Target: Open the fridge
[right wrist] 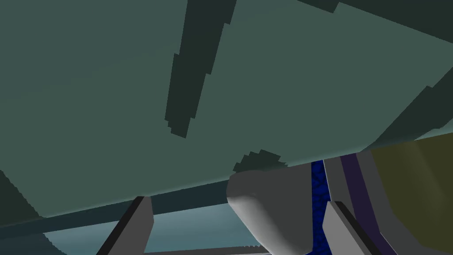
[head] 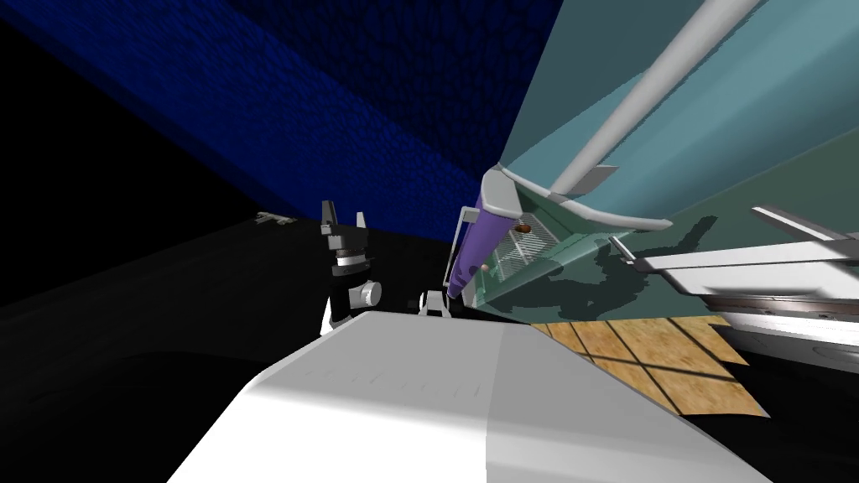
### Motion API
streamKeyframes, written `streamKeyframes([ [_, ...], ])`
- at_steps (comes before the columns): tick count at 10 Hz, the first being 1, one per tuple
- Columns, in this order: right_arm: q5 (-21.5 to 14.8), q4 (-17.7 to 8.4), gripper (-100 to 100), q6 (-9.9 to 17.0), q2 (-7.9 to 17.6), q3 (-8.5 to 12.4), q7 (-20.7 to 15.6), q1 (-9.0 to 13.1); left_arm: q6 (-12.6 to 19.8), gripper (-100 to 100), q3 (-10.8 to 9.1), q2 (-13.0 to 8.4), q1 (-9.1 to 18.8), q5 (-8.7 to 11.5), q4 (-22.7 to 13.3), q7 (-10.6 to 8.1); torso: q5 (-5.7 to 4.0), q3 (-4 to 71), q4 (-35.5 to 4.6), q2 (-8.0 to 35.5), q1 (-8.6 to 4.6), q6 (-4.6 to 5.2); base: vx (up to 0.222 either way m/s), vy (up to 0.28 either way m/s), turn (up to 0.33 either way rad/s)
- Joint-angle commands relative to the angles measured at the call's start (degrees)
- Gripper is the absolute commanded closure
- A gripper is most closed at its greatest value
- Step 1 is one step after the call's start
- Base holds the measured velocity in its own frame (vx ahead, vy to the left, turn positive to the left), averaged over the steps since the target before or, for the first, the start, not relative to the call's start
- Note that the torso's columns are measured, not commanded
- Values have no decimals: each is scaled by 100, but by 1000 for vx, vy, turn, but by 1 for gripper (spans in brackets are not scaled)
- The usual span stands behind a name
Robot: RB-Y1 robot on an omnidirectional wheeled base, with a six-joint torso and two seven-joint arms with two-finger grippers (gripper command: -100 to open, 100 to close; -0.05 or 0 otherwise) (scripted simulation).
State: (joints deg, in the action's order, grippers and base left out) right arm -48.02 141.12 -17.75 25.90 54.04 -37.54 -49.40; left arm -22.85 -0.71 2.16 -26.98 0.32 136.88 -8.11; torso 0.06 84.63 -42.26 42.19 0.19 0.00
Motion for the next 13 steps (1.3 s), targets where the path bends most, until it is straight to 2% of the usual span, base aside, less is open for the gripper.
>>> streamKeyframes([
  [1,-146,93,-100,30,139,293,-136,-149,0,0,0,0,0,0,0,0,-3,-2,-1,4,-12,0,47,102,17],
  [6,-379,87,-100,80,385,824,-338,-418,0,0,-1,-1,0,0,0,0,-4,-4,-5,9,-22,-1,41,79,15],
  [9,-539,275,-100,91,535,1145,-474,-598,0,0,-1,-1,0,0,0,0,27,19,-7,-10,15,-21,35,62,11],
  [11,-597,515,-100,92,585,1254,-522,-662,0,0,-1,-1,0,0,0,0,55,33,-16,-14,36,-32,20,34,9],
  [12,-604,567,-100,92,592,1267,-529,-670,0,0,-1,-1,0,0,0,0,69,40,-22,-15,47,-36,10,17,5],
  [13,-612,493,-100,37,600,1200,-503,-738,0,0,-1,-1,0,0,0,0,77,41,-26,-12,57,-36,-7,0,-18],
])
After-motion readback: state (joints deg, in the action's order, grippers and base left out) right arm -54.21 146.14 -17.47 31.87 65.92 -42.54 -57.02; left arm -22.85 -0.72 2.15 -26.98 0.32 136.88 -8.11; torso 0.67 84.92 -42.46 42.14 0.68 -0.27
